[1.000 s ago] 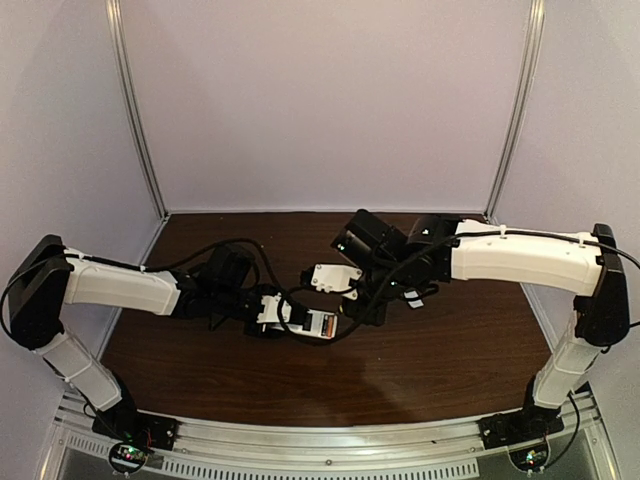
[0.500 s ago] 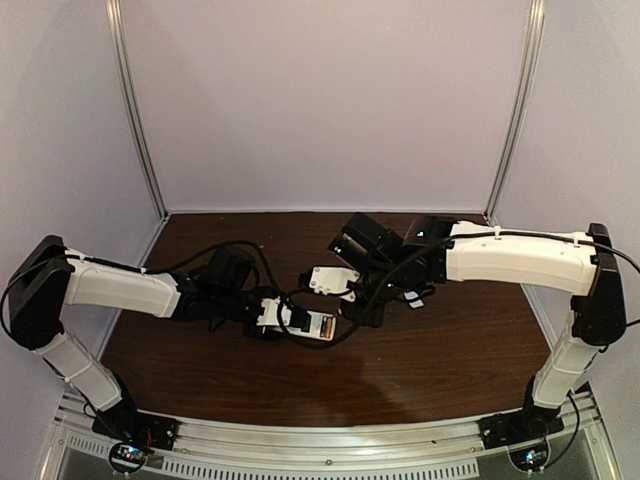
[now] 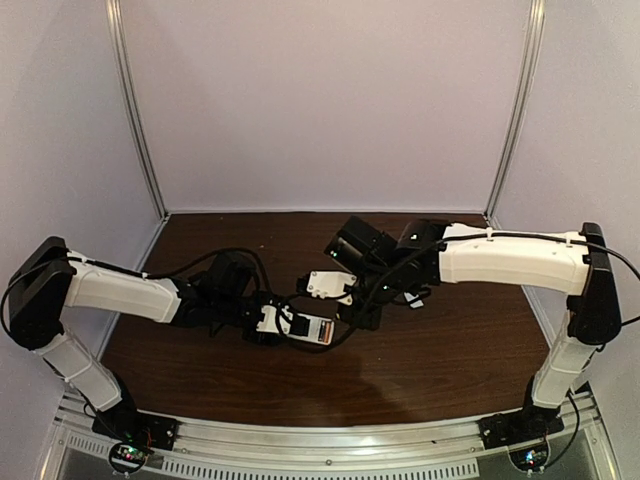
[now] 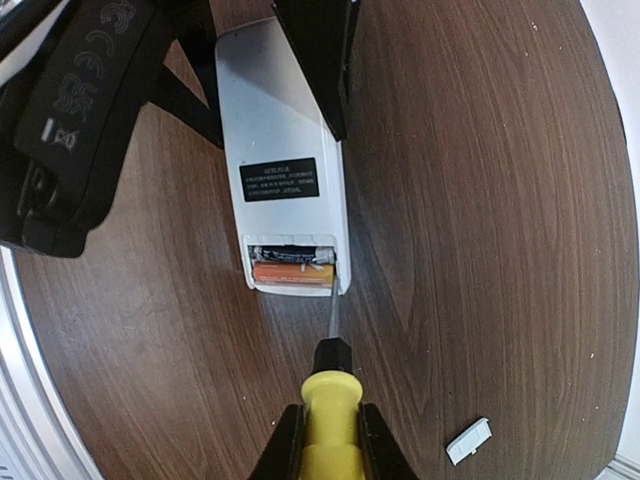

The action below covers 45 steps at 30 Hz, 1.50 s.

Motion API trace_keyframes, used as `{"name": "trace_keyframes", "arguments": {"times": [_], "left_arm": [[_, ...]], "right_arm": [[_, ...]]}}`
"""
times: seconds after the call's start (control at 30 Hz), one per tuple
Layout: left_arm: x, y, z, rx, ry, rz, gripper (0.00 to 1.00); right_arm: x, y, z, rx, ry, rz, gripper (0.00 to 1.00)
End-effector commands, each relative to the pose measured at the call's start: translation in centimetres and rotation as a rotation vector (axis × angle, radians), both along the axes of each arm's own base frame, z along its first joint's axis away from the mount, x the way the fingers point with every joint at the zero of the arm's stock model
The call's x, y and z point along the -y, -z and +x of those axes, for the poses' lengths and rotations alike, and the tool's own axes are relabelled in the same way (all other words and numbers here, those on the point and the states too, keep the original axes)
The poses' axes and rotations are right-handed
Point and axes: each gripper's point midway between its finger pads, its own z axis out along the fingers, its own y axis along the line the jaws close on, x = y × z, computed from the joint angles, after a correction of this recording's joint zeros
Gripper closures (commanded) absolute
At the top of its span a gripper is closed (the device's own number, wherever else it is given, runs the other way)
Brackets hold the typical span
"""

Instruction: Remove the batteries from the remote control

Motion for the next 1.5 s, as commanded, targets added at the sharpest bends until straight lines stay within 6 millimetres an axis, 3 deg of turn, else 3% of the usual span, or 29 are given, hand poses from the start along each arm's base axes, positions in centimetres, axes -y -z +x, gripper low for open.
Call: {"name": "trace_keyframes", "arguments": {"times": [0.0,1.47], "left_arm": [[2.1,-5.4,2.6,0.188,-0.022,-0.164,1.00],[1.0,-6.4,4.0,0.352,-0.080,-0.158,1.00]], "right_arm": [[-0.2,1.5,-1.8,-0.091,-0.045,-0.034,1.00],[-0.8,2.1,-2.0,-0.160,-0.104,-0.099,1.00]]}}
